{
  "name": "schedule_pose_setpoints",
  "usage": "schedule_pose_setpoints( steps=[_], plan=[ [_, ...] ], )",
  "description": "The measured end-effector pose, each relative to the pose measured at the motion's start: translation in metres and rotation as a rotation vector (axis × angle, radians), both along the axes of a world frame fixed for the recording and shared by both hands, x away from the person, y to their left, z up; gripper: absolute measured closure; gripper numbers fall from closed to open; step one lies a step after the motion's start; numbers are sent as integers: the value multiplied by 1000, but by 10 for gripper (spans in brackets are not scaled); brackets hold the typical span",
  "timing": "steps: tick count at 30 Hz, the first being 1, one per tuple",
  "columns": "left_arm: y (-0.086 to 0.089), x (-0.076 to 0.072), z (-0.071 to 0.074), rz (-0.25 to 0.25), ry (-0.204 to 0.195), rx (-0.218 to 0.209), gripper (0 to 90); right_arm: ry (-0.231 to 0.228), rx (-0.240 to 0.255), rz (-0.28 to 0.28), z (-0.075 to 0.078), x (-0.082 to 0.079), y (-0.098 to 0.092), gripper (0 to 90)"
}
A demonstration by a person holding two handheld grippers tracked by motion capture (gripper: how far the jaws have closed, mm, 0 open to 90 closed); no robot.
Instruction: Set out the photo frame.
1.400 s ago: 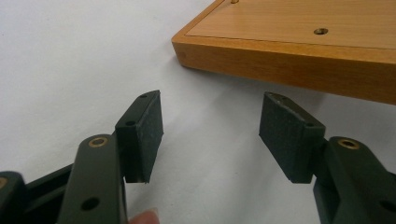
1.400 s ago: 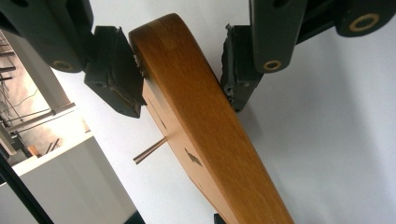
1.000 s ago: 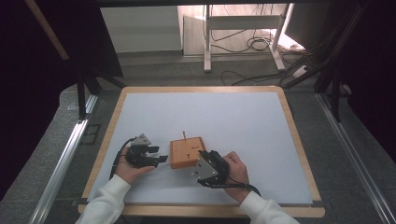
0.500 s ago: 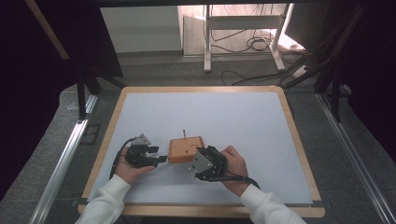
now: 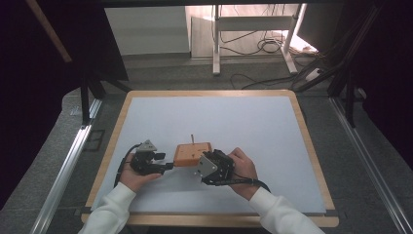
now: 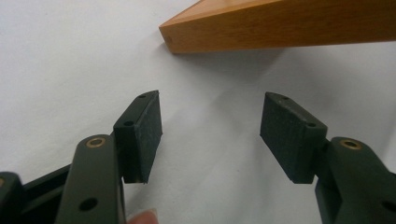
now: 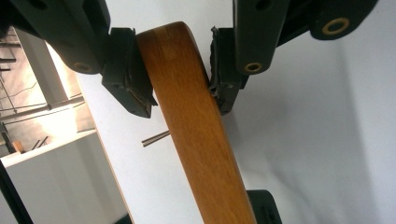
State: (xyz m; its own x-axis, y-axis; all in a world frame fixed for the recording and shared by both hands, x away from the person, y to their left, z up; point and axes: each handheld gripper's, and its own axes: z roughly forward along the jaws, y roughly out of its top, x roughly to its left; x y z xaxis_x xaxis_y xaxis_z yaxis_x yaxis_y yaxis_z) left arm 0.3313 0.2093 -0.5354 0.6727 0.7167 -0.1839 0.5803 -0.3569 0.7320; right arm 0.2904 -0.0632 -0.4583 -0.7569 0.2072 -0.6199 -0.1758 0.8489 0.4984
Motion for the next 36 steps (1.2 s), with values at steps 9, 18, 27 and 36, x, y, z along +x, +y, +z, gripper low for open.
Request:
schedule_pose_setpoints(
  steps=[9, 18, 27, 36],
  plan=[
    [0, 0, 0, 1, -4, -1, 384, -24, -32, 32, 3, 2, 5, 643],
    [2, 0, 1, 3, -7, -3, 384, -28, -42, 51, 8, 2, 7, 672],
    [1, -1, 2, 3, -10, -1, 384, 10, -40, 83, 24, 1, 7, 697],
    [2, -1, 3, 6, -12, -4, 384, 69, 5, 107, 35, -2, 2, 698]
  ],
)
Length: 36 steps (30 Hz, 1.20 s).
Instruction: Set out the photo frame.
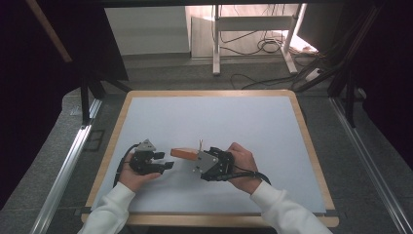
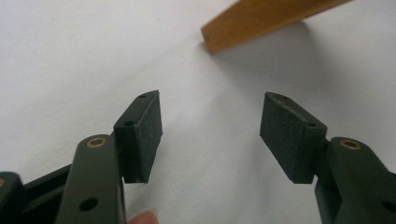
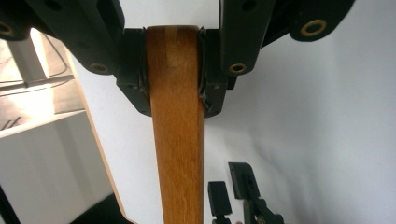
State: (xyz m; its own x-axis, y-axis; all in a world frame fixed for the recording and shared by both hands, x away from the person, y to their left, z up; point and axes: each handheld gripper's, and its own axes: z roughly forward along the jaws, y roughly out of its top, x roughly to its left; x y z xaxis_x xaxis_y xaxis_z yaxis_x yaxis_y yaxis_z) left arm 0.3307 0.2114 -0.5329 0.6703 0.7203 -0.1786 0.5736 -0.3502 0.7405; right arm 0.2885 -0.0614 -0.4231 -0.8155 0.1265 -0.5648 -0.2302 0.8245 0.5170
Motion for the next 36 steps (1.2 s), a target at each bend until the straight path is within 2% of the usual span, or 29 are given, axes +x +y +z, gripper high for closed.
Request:
schedule_pose_setpoints(
  steps=[5, 10, 11, 21, 24, 29, 32, 36],
  plan=[
    [-1, 0, 0, -2, -1, 2, 384, 48, 33, 27, 10, -8, -4, 697],
    [-1, 0, 0, -2, -1, 3, 383, 82, 56, 34, 12, -7, -9, 695],
    [-1, 0, 0, -2, -2, 4, 383, 105, 75, 20, 13, -2, -13, 693],
    [-2, 0, 0, 0, 1, 0, 382, 113, 126, -25, 17, 17, -16, 677],
    [-2, -1, 0, -3, 1, 2, 382, 133, 160, -66, 18, 28, -19, 673],
    [-2, 0, 0, -7, 3, 6, 381, 148, 182, -91, 20, 39, -20, 657],
    [-2, 0, -1, -8, 2, 8, 380, 179, 201, -125, 20, 51, -23, 635],
    [-2, 0, -1, -10, 3, 12, 379, 187, 214, -144, 19, 60, -24, 615]
  ],
)
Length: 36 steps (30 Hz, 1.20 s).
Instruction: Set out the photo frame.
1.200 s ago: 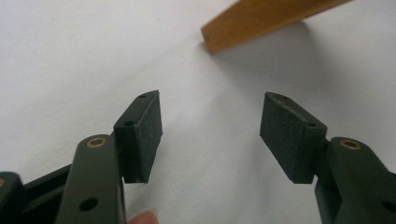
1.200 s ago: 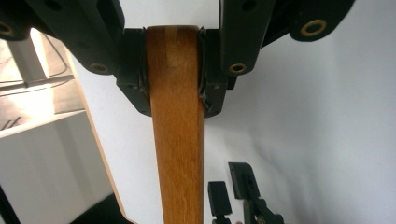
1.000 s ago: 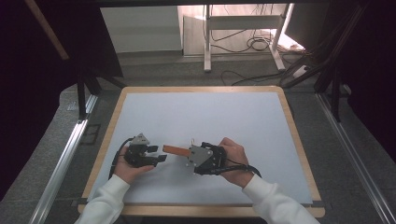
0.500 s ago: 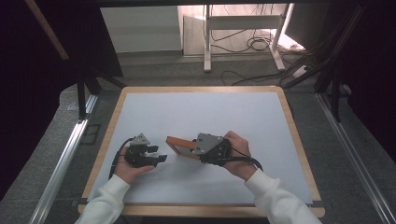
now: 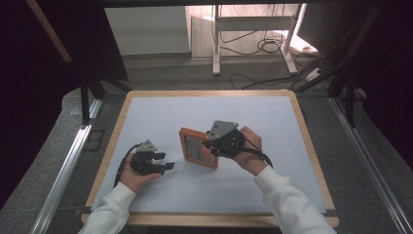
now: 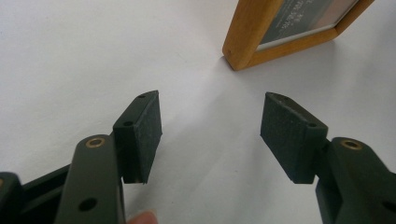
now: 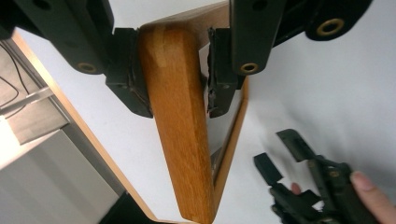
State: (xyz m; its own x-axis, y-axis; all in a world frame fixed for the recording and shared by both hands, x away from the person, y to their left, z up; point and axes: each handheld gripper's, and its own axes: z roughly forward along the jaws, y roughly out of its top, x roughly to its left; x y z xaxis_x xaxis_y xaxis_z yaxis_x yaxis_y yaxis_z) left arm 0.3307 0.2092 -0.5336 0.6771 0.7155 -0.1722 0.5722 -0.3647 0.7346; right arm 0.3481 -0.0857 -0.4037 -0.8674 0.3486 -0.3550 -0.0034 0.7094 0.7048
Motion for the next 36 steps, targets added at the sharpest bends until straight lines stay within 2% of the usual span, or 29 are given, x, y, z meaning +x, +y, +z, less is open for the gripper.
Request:
schedule_pose_setpoints(
  steps=[14, 17, 19, 27, 36],
  plan=[
    [-1, -1, 0, -4, 0, -2, 377, 29, 16, -72, -5, 30, -4, 519],
    [-2, -1, 0, -2, -1, -3, 378, 49, 36, -90, -7, 38, -6, 504],
    [-1, -1, 0, -1, -1, -4, 377, 64, 31, -106, -8, 44, -6, 485],
    [-2, -1, 0, 0, -4, -3, 377, 84, 35, -146, -14, 56, -8, 430],
    [-2, -1, 0, 5, -8, -6, 373, 85, 44, -161, -17, 58, -6, 394]
  ],
)
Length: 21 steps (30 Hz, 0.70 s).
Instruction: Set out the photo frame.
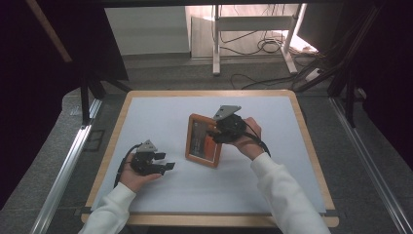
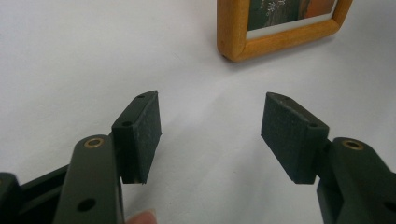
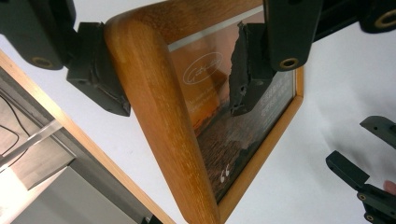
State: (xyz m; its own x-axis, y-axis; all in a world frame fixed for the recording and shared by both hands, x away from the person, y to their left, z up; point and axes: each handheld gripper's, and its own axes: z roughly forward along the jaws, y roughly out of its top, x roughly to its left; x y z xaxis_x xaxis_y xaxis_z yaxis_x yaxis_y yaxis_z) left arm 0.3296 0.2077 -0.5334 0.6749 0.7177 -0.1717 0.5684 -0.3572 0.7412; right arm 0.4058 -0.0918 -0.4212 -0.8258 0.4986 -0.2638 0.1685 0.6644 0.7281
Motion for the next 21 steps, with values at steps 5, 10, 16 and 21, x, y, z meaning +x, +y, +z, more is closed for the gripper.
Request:
schedule_pose_setpoints(
  steps=[5, 10, 16, 21],
  plan=[
    [1, 0, 0, 3, 1, -5, 372, -9, 58, -48, 3, -5, -7, 295],
    [1, 0, 1, 4, 1, -5, 373, 10, 126, -78, 6, -14, -24, 264],
    [1, 0, 1, 8, -2, -4, 376, 24, 200, -86, 5, -34, -50, 247],
    [0, 0, 1, 14, -3, -8, 375, 43, 238, -105, -8, -62, -81, 255]
  ],
)
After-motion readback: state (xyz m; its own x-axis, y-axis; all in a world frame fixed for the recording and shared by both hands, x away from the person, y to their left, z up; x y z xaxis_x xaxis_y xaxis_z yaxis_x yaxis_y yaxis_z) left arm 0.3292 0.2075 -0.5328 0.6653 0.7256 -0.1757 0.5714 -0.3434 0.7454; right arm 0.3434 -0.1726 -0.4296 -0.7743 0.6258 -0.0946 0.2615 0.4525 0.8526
